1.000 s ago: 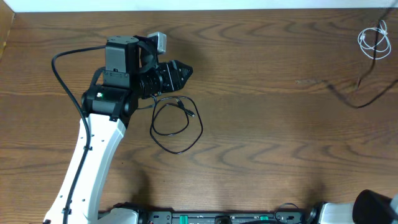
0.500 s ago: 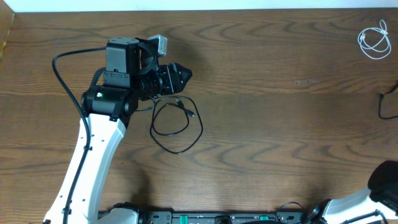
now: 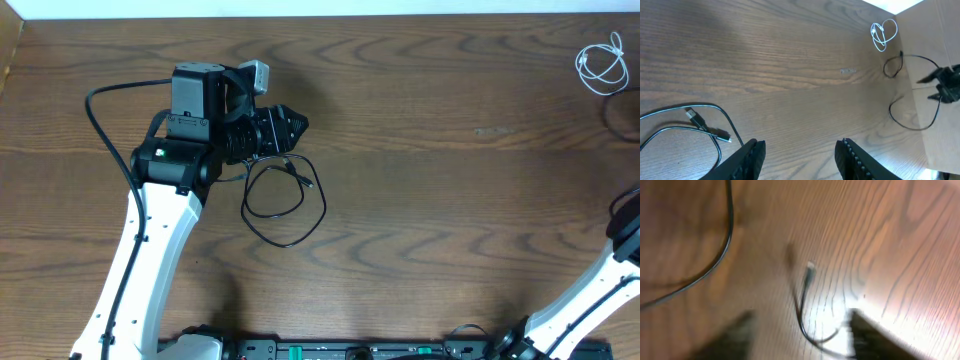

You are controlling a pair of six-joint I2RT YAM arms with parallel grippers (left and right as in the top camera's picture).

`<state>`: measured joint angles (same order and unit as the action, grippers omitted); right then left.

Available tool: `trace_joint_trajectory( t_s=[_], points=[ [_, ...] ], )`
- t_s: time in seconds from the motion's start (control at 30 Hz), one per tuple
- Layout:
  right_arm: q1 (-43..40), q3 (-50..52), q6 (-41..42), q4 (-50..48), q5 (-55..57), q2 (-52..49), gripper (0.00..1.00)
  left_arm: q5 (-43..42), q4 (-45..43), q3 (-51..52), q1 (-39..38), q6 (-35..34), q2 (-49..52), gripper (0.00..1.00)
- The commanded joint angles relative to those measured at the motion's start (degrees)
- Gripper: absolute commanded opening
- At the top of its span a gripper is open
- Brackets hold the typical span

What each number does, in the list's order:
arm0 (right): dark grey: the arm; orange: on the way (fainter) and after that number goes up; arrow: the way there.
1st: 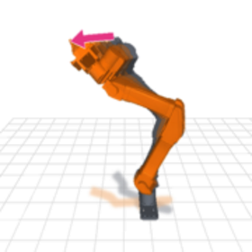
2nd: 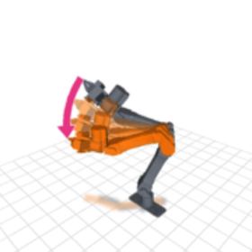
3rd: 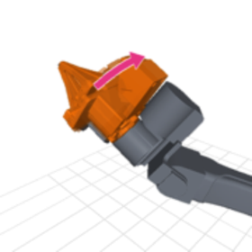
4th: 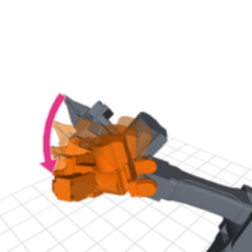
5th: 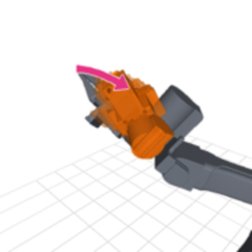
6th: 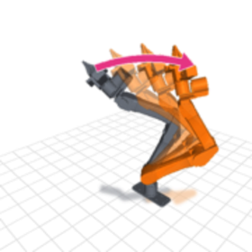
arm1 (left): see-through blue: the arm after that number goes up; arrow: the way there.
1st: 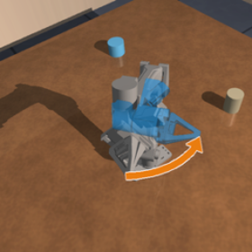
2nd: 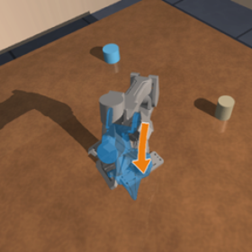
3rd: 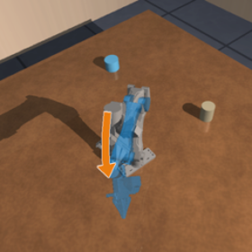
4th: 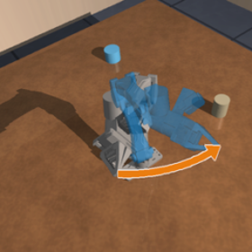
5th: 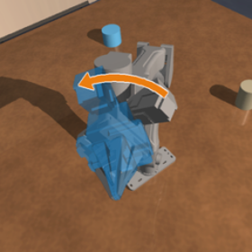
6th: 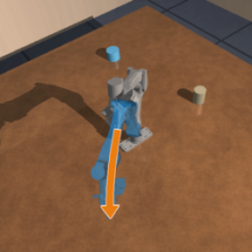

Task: Untangle cables
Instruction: 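Return the right gripper and grasp the remaining black cable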

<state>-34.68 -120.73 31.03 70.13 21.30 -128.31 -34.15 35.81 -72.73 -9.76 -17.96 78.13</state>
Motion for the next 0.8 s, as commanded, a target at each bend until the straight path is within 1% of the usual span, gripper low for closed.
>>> trace_joint_trajectory(
  t_s=[0.0, 0.13, 0.2, 0.23, 0.33, 0.43, 0.53, 0.57, 0.6, 0.63, 0.67, 0.7, 0.77],
  points=[
    [-1.29, -0.35, -1.64, 0.24, -5.79, -0.04, 0.99, 0.35, 0.15, -1.38, 0.04, 0.79, -0.11, 0.5],
    [-3.58, -1.81, -6.29, -0.22, -13.46, 3.28, 0.99, 0.35, 0.15, -1.38, 0.04, 0.79, -0.11, 0.5],
    [-4.76, -2.97, -12.41, -1.66, -19.87, 6.16, 0.99, 0.35, 0.17, -1.38, 0.04, 0.79, -0.11, 0.5],
    [-5.03, -3.26, -13.66, -1.95, -21.49, 6.91, 0.99, 0.35, 0.15, -1.38, 0.04, 0.79, -0.11, 0.5],
    [-6.88, -4.22, -19.65, -4.63, -32.37, 13.07, 0.99, 0.35, 0.15, -1.38, 0.04, 0.79, -0.11, 0.5],
    [-7.45, -4.22, -23.19, -7.28, -36.79, 17.81, 0.99, 0.35, 0.17, -1.38, 0.04, 0.79, -0.11, 0.5],
    [-7.15, -4.22, -27.98, -8.41, -44.06, 21.33, 0.96, 0.35, 0.15, -1.38, 0.04, 0.81, -0.11, 0.5],
    [-6.84, -4.22, -29.27, -8.41, -48.09, 22.08, 0.95, 0.37, 0.04, -1.38, 0.04, 1.18, -0.11, 0.5],
    [-6.54, -4.22, -30.53, -8.33, -52.87, 22.67, 0.94, 0.37, -0.2, -1.4, 0.04, 3.02, -0.13, 0.5],
    [-5.68, -4.2, -32.57, -7.82, -59.98, 23.12, 0.92, 1.6, -0.28, -1.4, 0.04, 6.19, -0.31, 0.5],
    [-4.79, -4.2, -33.77, -7.08, -63.98, 23.26, 0.91, 4.74, -0.22, -1.4, 0.07, 6.38, -0.63, 0.5],
    [-3.63, -4.2, -34.8, -5.9, -66.49, 23.3, 0.9, 6.73, -0.09, -1.4, 0.09, 6.36, -0.94, 0.5],
    [0.2, -4.13, -36.85, -2.1, -67.49, 23.3, 0.9, 12.28, 0.46, -1.42, 0.09, 6.38, -2.49, 0.5]
  ],
)
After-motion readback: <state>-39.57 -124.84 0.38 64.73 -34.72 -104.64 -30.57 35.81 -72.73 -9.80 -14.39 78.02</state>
